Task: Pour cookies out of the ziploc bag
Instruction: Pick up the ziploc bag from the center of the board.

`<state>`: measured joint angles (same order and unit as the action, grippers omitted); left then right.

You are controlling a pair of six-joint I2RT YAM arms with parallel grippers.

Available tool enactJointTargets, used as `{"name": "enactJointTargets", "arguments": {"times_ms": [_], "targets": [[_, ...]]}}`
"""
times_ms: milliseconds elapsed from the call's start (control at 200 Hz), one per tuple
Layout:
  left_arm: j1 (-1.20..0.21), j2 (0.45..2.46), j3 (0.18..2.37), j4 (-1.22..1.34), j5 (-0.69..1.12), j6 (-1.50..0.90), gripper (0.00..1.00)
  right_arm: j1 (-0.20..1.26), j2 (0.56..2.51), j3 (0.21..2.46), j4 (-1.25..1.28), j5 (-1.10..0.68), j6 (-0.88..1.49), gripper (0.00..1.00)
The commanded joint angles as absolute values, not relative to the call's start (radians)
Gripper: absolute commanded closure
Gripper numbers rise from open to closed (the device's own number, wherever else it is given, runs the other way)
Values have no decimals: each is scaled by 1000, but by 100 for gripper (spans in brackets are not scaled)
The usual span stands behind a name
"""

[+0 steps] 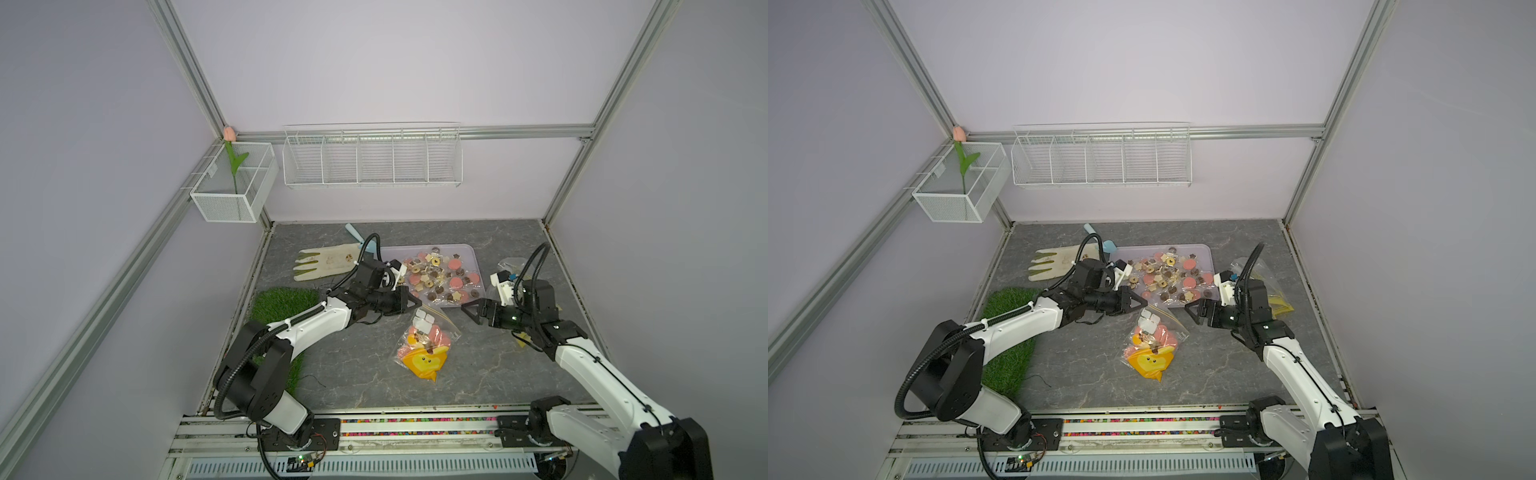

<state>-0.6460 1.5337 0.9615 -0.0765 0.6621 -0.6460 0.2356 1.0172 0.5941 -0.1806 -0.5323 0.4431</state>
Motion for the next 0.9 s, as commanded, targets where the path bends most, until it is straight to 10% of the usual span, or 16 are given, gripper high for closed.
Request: {"name": "enactJointTargets", "arguments": {"times_ms": [0,895], "targets": [[-657,1481,1022,-167,708,-525,100,280,999,568,-84,-542,397,7],[-670,1406,1117,-445,833,-232,100,501,1031,538,111,-718,294,27]]}}
